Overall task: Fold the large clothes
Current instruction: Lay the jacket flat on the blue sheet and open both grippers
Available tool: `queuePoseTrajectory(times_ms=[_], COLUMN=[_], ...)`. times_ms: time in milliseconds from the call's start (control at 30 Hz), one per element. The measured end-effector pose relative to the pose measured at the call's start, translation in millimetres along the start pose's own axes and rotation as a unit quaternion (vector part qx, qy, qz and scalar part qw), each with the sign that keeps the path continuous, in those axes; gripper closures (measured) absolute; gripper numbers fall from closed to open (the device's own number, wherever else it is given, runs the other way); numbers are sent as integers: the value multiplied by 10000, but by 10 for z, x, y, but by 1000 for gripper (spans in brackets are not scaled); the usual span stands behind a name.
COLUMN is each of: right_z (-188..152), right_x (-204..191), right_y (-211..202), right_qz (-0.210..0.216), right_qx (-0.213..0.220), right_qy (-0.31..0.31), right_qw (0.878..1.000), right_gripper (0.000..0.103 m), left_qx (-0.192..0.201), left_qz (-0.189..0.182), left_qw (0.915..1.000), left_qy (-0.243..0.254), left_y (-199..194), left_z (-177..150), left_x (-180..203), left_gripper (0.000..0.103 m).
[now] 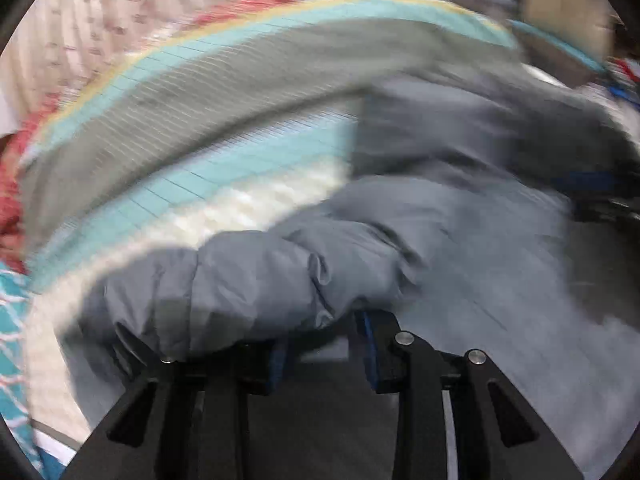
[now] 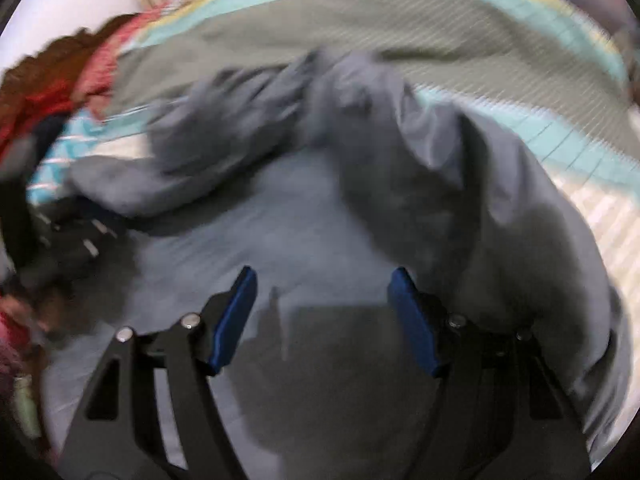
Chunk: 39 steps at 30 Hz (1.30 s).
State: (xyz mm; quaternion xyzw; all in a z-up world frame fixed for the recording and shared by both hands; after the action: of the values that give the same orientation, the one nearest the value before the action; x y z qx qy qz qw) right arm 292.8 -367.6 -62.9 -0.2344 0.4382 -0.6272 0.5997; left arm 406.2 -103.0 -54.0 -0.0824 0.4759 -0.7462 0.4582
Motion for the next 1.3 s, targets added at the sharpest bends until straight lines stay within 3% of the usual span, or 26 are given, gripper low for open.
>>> queuePoseTrajectory(times_ms=[33, 100, 133, 167, 233, 267, 367, 500, 633, 733, 833, 867, 933, 1000, 1033, 1100, 1200, 1300], right_z=[249, 553, 692, 740, 743, 711, 417, -285, -1094, -1585, -1951, -2019, -2053, -2038, -2031, -2005, -2070, -2257], right_x=[178, 407, 557, 614, 639, 616, 457, 282, 110, 72, 230, 374, 841, 1291, 1460, 1414, 988, 519], right_y=[37, 54, 62, 57, -16, -62, -328, -749, -1158, -1291, -1358, -1360, -1415, -1562, -1711, -1940, -2097, -2163], right_qz=[-483, -967, -1127, -1054, -627, -456, 124, 742, 1018, 1127, 929, 669, -498, -1550, -1410, -530, 441, 1068], right_qx=[265, 548, 598, 589, 572, 576, 617, 422, 134, -84, -162, -132, 216, 516, 684, 999, 1019, 889], right_qy=[-59, 35, 290, 490, 855, 903, 801, 643, 452, 488, 785, 894, 894, 1166, 1638, 2140, 1808, 1254], right_qw=[9985, 9938, 9914, 9915, 9927, 9932, 9948, 9943, 9937, 9924, 9924, 9937, 9945, 9797, 9740, 9703, 9772, 9823], right_gripper=[36, 36, 36, 36, 36, 36, 34, 34, 34, 34, 34, 34, 34, 34, 34, 34, 34, 34], left_qx=[-54, -499, -732, -1050, -1106, -1060, -849, -421, -297, -421, -597, -651, -719, -769, -774, -739, -784, -797], left_qz=[265, 681, 608, 294, -249, -343, -505, -819, -985, -932, -949, -899, -742, -601, -552, -465, -648, -858], left_qw=[9995, 9906, 9849, 9723, 9553, 9542, 9673, 9863, 9914, 9912, 9862, 9847, 9839, 9808, 9794, 9754, 9648, 9583], left_qy=[-179, -1073, -1447, -2066, -2731, -2778, -2335, -1367, -810, -840, -1217, -1343, -1460, -1687, -1784, -2023, -2425, -2605], left_y=[83, 328, 405, 501, 491, 451, 134, -512, -1056, -1297, -1452, -1519, -1611, -1723, -1774, -1903, -2025, -2130], left_z=[88, 198, 163, 92, 36, 30, -76, -474, -1128, -1564, -1946, -2079, -2286, -2475, -2555, -2729, -2995, -3257], left_x=[-200, -823, -980, -1151, -1254, -1255, -1073, -502, 15, 152, 116, 82, 31, -112, -169, -280, -321, -258], left_gripper=[52, 52, 52, 52, 52, 52, 52, 52, 49, 48, 48, 48, 48, 48, 48, 48, 44, 42])
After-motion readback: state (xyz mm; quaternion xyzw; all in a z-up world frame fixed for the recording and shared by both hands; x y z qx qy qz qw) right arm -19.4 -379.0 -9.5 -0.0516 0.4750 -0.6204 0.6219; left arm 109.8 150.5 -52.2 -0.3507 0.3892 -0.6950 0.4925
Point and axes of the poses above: each gripper's, at about its wrist camera, not at the fingertips, and y roughly the way its jaws point, x to its right, z to its top, the point moved 10 cm from there along y, roughly the way its jaws point, and after that the axes turned 10 degrees about y, right-handed, at the moved point
